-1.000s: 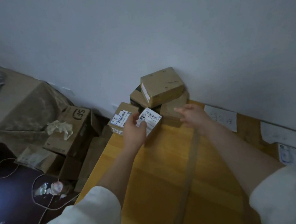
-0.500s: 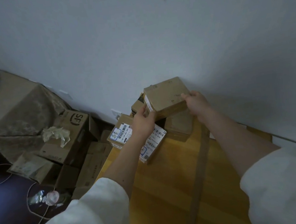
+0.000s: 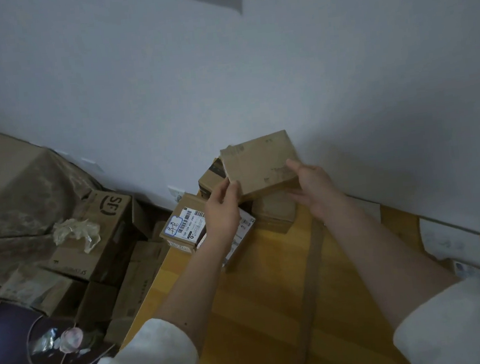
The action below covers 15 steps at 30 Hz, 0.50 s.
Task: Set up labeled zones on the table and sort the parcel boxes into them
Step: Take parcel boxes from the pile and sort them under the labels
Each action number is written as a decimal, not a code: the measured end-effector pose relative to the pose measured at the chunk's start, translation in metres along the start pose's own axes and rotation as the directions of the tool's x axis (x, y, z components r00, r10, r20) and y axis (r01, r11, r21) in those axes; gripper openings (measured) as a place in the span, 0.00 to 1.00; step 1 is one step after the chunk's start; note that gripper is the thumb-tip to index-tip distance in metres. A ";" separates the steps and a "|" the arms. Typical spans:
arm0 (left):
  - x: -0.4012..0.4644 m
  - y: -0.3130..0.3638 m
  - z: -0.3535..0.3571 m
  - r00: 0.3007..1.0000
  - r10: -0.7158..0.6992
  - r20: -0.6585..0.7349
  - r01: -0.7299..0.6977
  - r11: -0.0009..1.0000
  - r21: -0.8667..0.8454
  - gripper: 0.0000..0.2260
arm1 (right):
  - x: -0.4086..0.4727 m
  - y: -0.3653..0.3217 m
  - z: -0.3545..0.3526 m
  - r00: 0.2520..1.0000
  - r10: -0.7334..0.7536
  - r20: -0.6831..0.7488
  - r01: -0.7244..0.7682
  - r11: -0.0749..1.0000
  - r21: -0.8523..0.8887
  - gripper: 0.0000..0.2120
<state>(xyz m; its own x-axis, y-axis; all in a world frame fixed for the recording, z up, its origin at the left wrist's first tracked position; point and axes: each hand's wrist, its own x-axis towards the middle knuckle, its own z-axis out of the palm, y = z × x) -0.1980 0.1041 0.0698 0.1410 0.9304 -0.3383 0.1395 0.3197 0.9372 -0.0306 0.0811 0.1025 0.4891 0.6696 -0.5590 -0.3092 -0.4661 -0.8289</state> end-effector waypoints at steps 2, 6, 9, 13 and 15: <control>-0.011 -0.003 -0.001 0.999 -0.033 -0.027 0.031 0.996 -0.083 0.10 | -0.016 0.005 -0.009 1.000 0.017 0.001 -0.017 0.998 0.068 0.15; -0.036 -0.008 -0.001 0.999 -0.045 0.028 0.048 0.990 -0.134 0.15 | -0.046 0.023 -0.030 0.999 0.043 -0.014 -0.041 0.990 0.138 0.24; -0.055 -0.013 0.000 0.995 -0.084 0.051 0.089 0.989 -0.120 0.20 | -0.070 0.041 -0.048 0.997 0.080 -0.013 -0.077 0.987 0.138 0.22; -0.088 -0.025 -0.001 0.994 -0.048 0.102 0.060 0.991 -0.123 0.21 | -0.103 0.062 -0.068 0.990 0.132 -0.050 -0.122 0.979 0.166 0.20; -0.103 -0.029 -0.002 0.993 -0.027 0.111 0.043 0.989 -0.142 0.24 | -0.117 0.070 -0.077 0.983 0.180 -0.046 -0.167 0.965 0.202 0.29</control>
<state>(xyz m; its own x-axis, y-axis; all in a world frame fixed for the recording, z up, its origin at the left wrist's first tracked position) -0.2189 -0.0003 0.0771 0.2450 0.8957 -0.3711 0.0044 0.3817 0.9243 -0.0466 -0.0748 0.1116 0.4627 0.5474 -0.6974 -0.5446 -0.4452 -0.7108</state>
